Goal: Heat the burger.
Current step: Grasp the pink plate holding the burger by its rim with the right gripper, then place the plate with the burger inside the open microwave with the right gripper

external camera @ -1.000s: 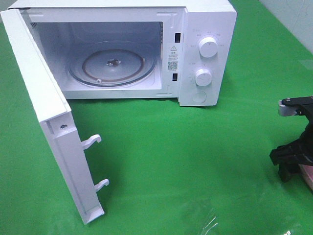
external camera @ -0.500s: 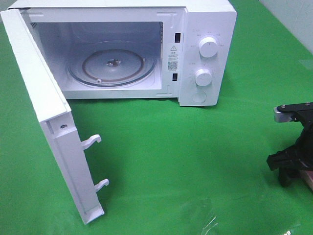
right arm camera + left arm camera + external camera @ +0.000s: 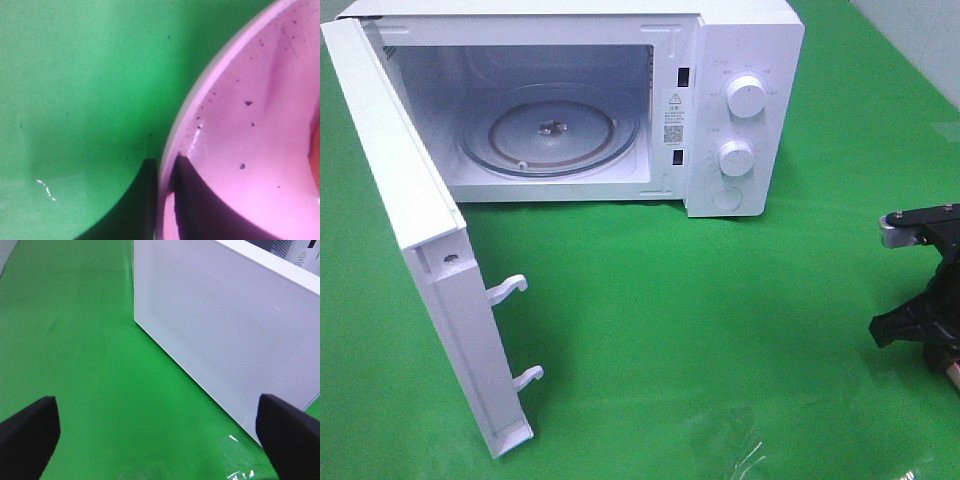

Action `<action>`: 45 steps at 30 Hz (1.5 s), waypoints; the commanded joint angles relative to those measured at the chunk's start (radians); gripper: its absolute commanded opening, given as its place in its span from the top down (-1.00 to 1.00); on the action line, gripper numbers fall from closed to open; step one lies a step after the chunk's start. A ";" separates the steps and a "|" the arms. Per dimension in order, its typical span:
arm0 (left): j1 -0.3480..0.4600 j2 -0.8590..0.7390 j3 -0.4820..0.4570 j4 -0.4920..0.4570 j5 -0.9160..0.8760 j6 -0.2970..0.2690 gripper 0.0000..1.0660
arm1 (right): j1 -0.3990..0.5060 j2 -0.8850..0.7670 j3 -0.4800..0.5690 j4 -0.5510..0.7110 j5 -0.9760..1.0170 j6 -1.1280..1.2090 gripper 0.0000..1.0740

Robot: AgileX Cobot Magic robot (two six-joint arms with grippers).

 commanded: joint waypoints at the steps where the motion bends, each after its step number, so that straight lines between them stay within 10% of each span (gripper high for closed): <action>1: 0.002 -0.018 0.001 0.001 -0.008 0.003 -0.88 | -0.003 0.008 0.002 0.004 -0.028 -0.001 1.00; 19: 0.002 -0.018 0.001 0.001 -0.008 0.003 -0.88 | 0.012 -0.061 0.001 -0.073 0.066 0.097 1.00; 45: 0.002 -0.018 0.001 0.001 -0.008 0.003 -0.88 | 0.314 -0.128 0.002 -0.325 0.324 0.348 1.00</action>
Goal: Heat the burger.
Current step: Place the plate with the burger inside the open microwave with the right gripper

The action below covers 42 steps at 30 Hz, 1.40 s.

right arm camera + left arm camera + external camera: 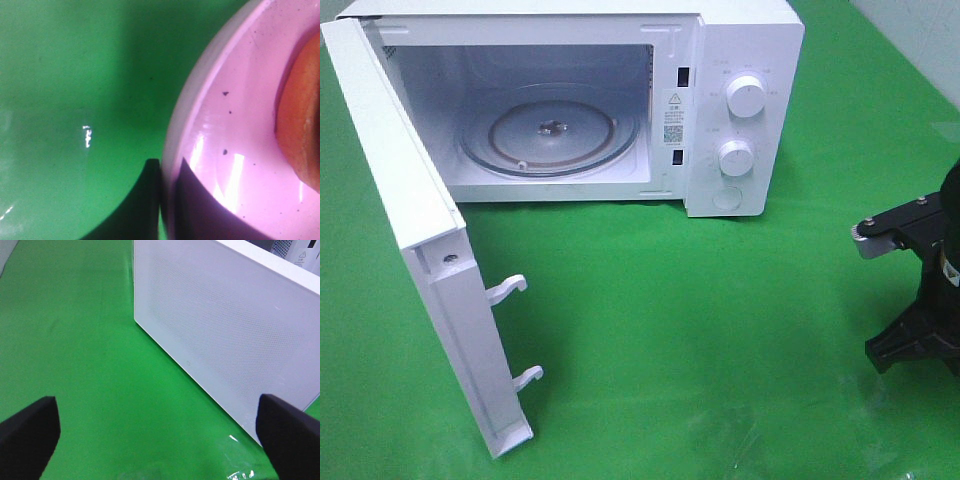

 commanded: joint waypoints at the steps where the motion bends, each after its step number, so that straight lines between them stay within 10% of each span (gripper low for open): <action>1: 0.002 -0.018 0.001 0.001 -0.008 0.003 -0.88 | 0.059 -0.012 -0.001 -0.064 0.065 0.022 1.00; 42: 0.002 -0.018 0.001 0.001 -0.008 0.003 -0.88 | 0.564 -0.355 0.169 -0.156 0.142 0.144 1.00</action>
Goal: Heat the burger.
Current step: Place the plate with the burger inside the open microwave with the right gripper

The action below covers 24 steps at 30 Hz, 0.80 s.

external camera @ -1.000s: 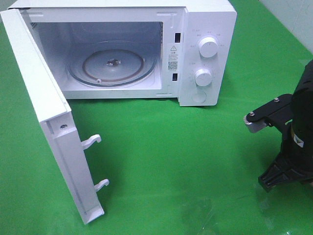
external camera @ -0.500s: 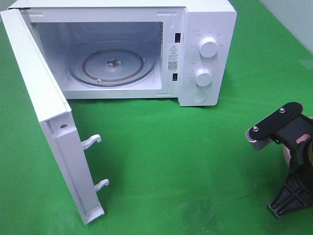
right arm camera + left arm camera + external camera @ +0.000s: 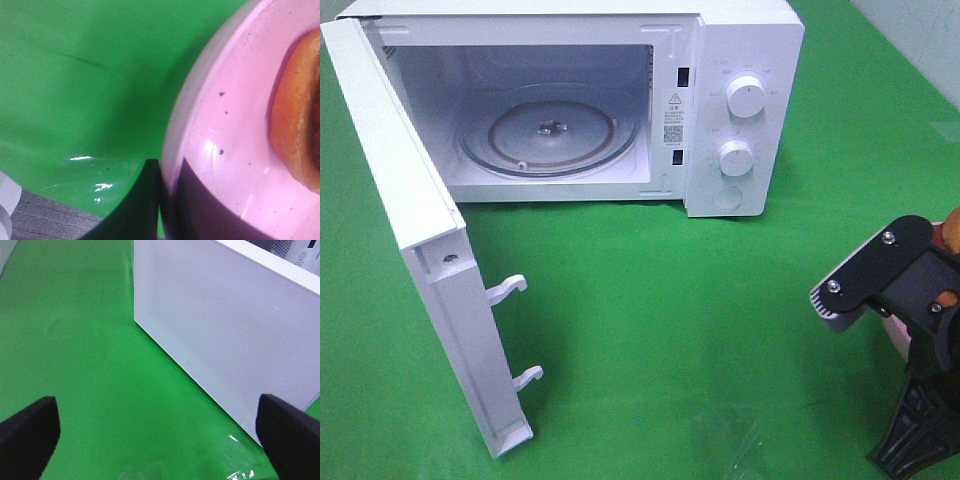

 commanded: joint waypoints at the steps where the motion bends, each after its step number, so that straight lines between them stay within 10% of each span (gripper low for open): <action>1: 0.002 -0.018 0.001 0.001 -0.008 0.003 -0.88 | 0.045 -0.007 0.000 -0.073 0.029 0.004 1.00; 24: 0.002 -0.018 0.001 0.001 -0.008 0.003 -0.88 | 0.137 -0.007 0.000 -0.231 -0.089 -0.216 1.00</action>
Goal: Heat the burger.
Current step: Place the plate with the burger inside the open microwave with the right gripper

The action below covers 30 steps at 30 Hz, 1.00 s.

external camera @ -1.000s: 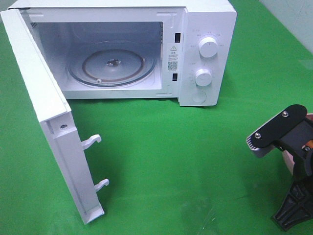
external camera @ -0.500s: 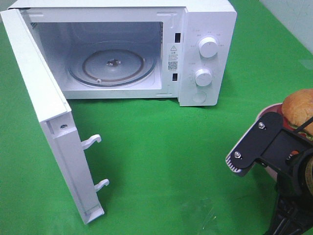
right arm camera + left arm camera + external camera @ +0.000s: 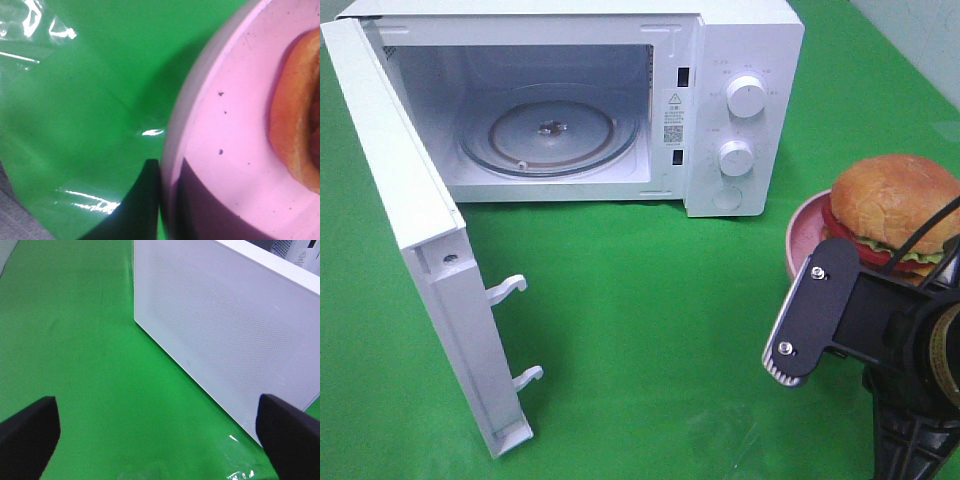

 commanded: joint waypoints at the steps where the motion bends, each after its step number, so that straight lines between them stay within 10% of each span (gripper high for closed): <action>1: 0.002 -0.018 0.001 0.001 -0.008 0.003 -0.88 | 0.002 -0.007 0.000 -0.120 -0.035 -0.031 1.00; 30: 0.002 -0.018 0.001 0.001 -0.008 0.003 -0.88 | -0.073 -0.007 0.000 -0.053 -0.393 -0.730 1.00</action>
